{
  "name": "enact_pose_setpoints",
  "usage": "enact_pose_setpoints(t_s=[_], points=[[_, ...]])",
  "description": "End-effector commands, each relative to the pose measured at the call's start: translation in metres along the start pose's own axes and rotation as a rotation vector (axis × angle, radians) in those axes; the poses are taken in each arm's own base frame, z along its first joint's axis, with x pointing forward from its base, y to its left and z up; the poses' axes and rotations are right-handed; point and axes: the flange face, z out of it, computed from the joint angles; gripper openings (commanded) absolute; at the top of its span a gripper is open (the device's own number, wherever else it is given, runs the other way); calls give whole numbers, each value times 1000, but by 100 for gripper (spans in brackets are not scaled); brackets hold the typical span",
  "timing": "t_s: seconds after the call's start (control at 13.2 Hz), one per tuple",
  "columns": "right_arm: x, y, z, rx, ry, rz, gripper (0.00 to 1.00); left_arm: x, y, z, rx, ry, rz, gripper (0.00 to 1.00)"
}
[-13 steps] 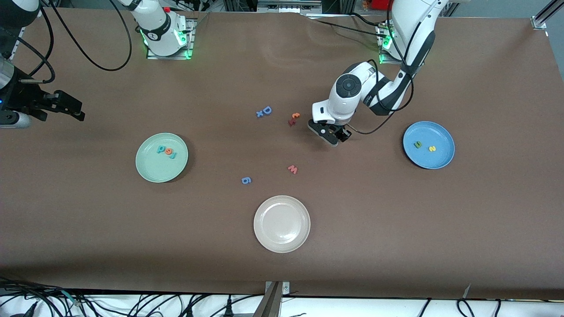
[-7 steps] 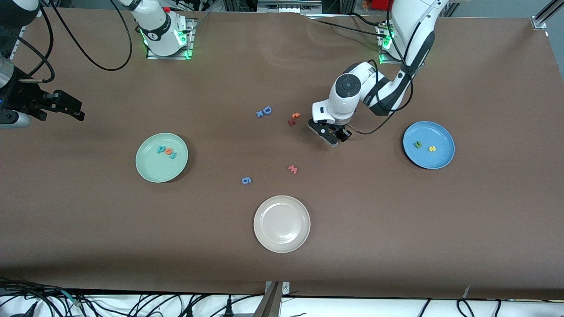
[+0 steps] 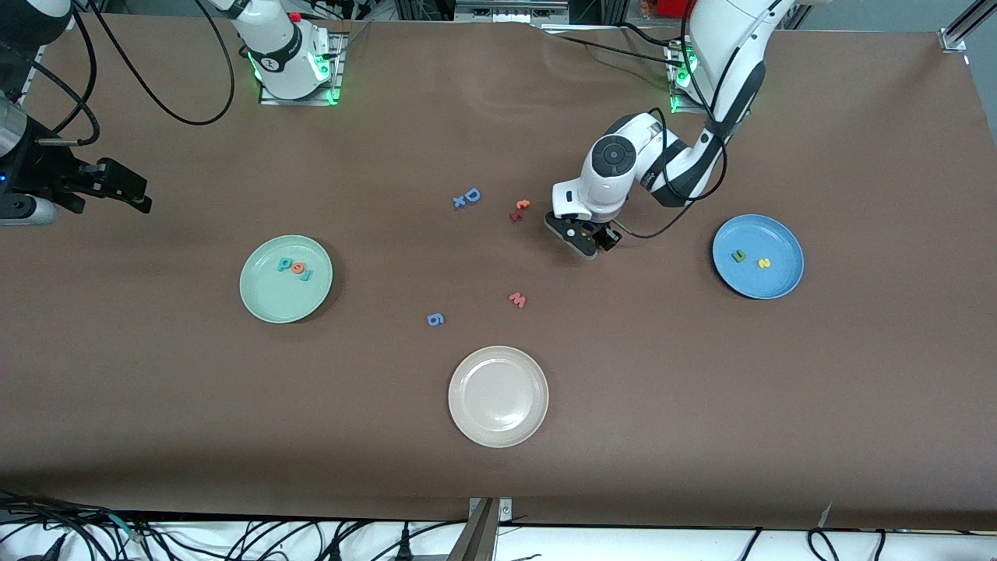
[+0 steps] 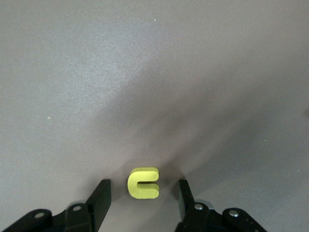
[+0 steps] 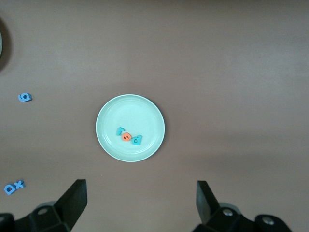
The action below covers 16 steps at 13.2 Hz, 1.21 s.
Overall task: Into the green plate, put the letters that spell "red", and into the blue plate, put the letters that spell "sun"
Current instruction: 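Carry the yellow c to the blue plate and open the left gripper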
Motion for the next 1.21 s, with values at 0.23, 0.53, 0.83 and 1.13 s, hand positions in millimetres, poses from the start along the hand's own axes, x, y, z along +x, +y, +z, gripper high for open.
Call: enact_pose_setpoints(t_s=[0.23, 0.53, 0.83, 1.13], points=[[3, -7, -8, 4, 32, 17, 100, 3, -1, 1, 35, 8, 44, 32], [5, -14, -6, 4, 38, 56, 100, 5, -7, -5, 44, 17, 55, 17], [12, -14, 5, 3, 33, 56, 100, -5, -99, -59, 104, 44, 89, 9], [13, -14, 5, 4, 38, 56, 100, -62, -208, -102, 115, -62, 128, 9]])
